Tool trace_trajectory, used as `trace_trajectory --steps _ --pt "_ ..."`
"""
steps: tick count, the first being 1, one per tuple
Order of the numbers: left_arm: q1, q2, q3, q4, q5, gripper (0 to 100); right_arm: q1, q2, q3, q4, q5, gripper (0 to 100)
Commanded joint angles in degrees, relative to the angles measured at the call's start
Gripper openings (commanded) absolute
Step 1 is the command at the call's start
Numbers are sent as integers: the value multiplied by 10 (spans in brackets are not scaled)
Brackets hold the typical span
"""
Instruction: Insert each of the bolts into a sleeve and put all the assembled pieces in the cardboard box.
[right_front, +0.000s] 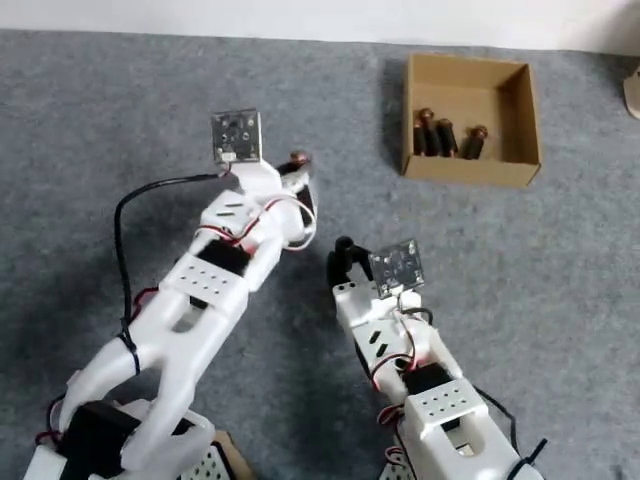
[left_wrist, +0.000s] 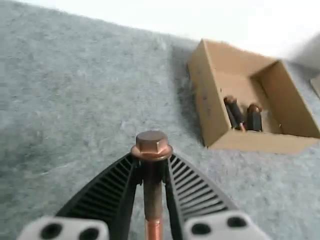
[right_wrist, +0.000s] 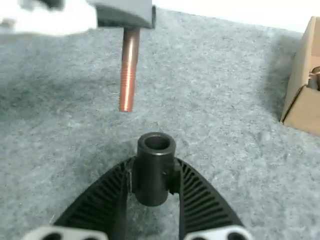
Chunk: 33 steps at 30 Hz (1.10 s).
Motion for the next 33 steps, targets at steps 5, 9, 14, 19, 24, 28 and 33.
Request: trace_trajectory --steps 5,9,14,19,24,28,33 --pt "56 -136 27 -15 -5 6 -8 -13 -5 -20 -5 6" --pt "79 -211 74 -15 -5 6 -8 -13 -5 -20 -5 6" --pt "95 -243 104 -15 -5 6 -8 -13 -5 -20 -5 6" --pt "95 -243 113 -37 -5 6 -8 -16 -4 -20 -6 6" --pt "97 -242 146 -91 -9 6 -15 -17 -5 -20 -6 6" --pt "92 -242 154 -91 -10 6 -29 -17 -4 -20 -6 6" --pt "87 -242 155 -91 -32 6 -42 -17 39 -98 -4 6"
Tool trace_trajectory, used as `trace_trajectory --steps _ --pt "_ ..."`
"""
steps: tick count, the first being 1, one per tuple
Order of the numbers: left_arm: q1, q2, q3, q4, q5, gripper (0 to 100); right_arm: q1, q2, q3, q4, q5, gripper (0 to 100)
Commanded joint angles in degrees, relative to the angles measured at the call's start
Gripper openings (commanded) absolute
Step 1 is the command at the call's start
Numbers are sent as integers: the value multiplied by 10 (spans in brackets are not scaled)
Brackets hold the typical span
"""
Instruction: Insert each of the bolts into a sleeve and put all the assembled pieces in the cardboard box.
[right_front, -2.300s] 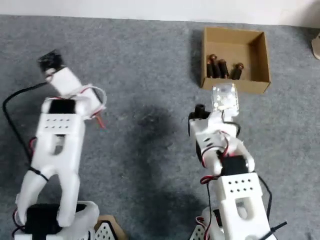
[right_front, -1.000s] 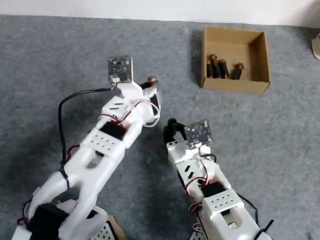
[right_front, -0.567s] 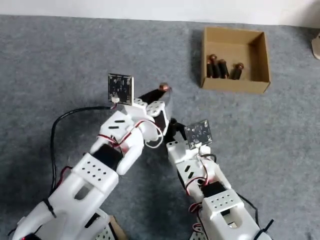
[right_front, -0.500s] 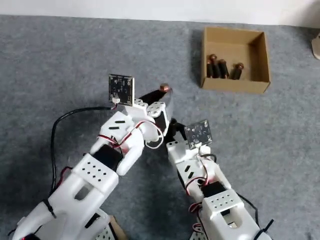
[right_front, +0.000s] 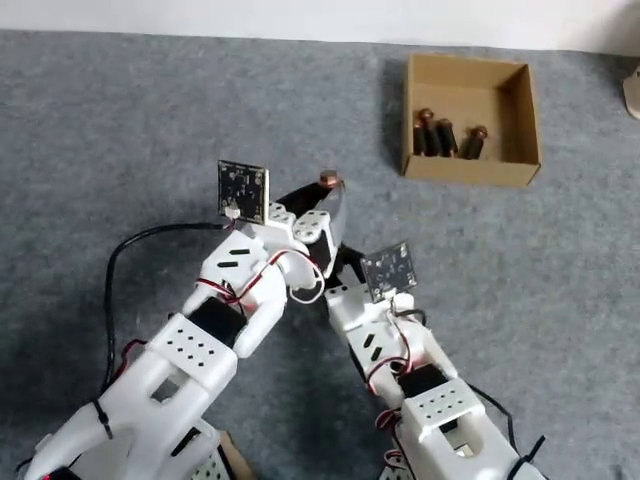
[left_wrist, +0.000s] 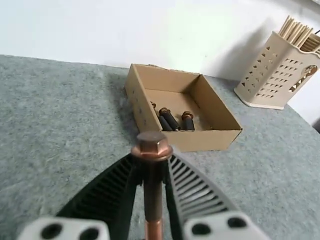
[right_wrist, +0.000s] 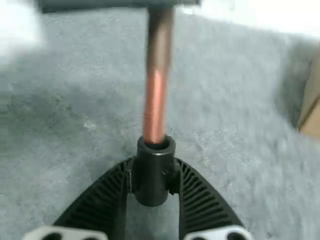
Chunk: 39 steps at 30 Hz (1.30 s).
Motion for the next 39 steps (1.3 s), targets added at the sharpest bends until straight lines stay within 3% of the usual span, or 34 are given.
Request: trace_trajectory --steps 1,3,18,26,37,39 --pt "-3 -23 -7 -18 -8 6 -9 -17 46 -102 -3 6" --pt "-4 -23 4 -21 -9 6 -8 -13 69 -152 -2 6" --pt "1 -23 56 -18 -115 6 -6 -17 84 -143 -3 5" --pt "-15 -25 91 4 -115 6 65 -17 82 -143 -4 5" --pt "1 -29 165 -17 -115 13 44 -17 84 -143 -3 5" --pt "-1 -29 164 -14 -115 56 44 -17 84 -143 -3 5"
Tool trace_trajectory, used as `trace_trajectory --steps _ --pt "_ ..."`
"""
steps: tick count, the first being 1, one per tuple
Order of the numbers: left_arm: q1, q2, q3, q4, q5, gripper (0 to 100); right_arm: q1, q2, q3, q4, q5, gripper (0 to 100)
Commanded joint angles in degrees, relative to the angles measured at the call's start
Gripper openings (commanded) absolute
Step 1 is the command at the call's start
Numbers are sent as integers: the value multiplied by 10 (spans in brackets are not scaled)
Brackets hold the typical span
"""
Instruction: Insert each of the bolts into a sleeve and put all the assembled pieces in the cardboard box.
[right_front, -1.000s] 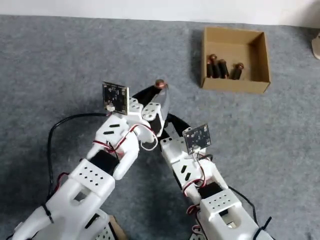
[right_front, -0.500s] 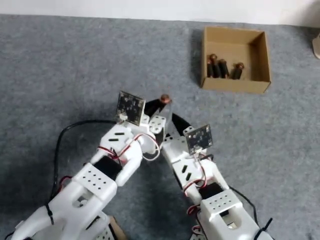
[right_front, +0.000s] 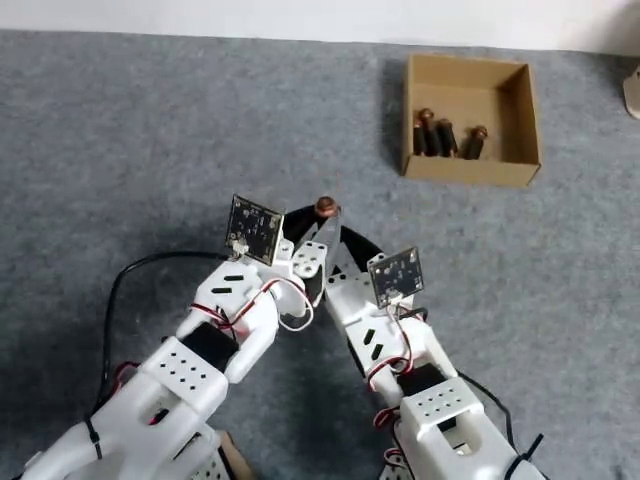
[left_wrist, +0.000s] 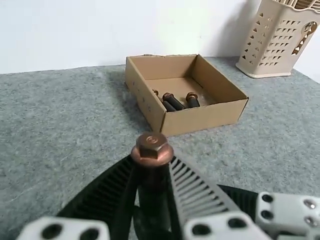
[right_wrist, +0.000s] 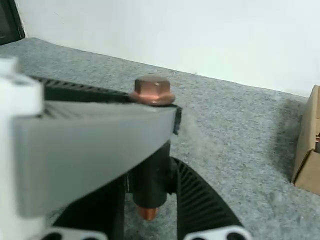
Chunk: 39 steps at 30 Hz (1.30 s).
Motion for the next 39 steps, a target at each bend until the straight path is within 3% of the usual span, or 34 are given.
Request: trace_trajectory --steps 1,6,10,14,18,21,25,37,39 --pt "-1 2 31 4 -11 102 10 -20 80 -25 -5 5" --pt "-8 7 11 86 19 317 10 -20 80 -22 -7 5" --pt "-37 7 -45 200 61 325 12 -16 80 -20 -9 5" --pt "-67 7 -80 256 84 325 13 -17 69 9 -9 5" --pt "-82 7 -81 261 84 325 29 -15 -9 165 -10 5" --pt "-90 7 -81 260 84 325 65 -15 -65 248 -53 5" --pt "-100 7 -81 259 84 325 115 -15 -107 289 -118 5" --pt "-102 7 -66 258 84 325 138 -14 -157 308 -118 5" --pt "-102 7 -65 258 84 325 139 -13 -173 363 -118 5"
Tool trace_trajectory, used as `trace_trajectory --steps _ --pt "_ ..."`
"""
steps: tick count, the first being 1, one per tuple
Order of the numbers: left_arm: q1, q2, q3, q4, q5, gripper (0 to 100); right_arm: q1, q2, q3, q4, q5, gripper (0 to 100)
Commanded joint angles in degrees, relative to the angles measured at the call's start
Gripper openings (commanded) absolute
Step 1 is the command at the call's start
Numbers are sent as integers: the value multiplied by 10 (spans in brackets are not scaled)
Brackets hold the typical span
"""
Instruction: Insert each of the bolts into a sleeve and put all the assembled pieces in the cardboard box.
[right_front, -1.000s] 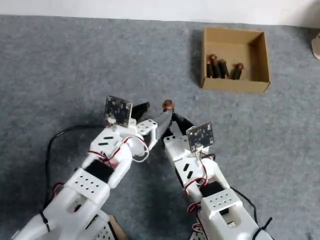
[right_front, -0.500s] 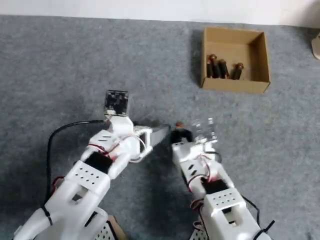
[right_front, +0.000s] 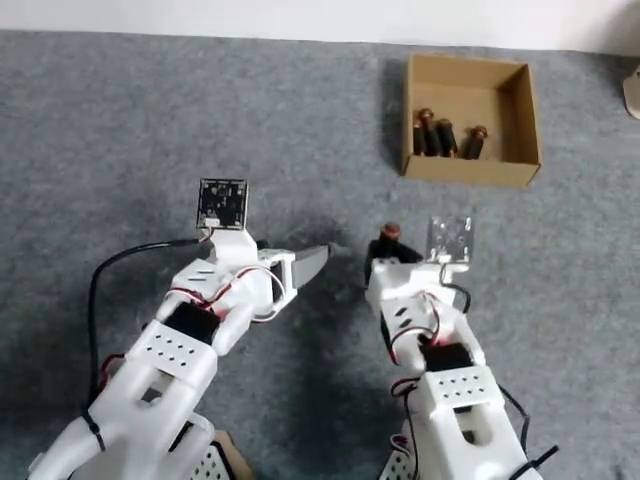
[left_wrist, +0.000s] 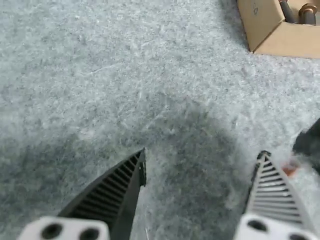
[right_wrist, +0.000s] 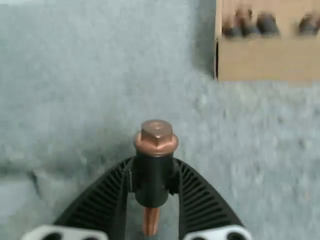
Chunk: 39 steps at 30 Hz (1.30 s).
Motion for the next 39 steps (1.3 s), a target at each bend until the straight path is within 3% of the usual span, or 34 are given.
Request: trace_trajectory --steps 1,6,10,23,39 --pt "-7 -5 -5 3 6 325 8 -11 -68 80 -4 5" --pt "-7 -5 -3 3 6 325 16 -11 -148 150 -2 5" --pt "-7 -5 -3 3 6 325 41 7 -180 151 62 5" --pt "-7 -5 -3 3 5 325 174 327 -422 148 93 5" --pt "-7 -5 -2 3 3 325 245 612 -785 152 93 5"
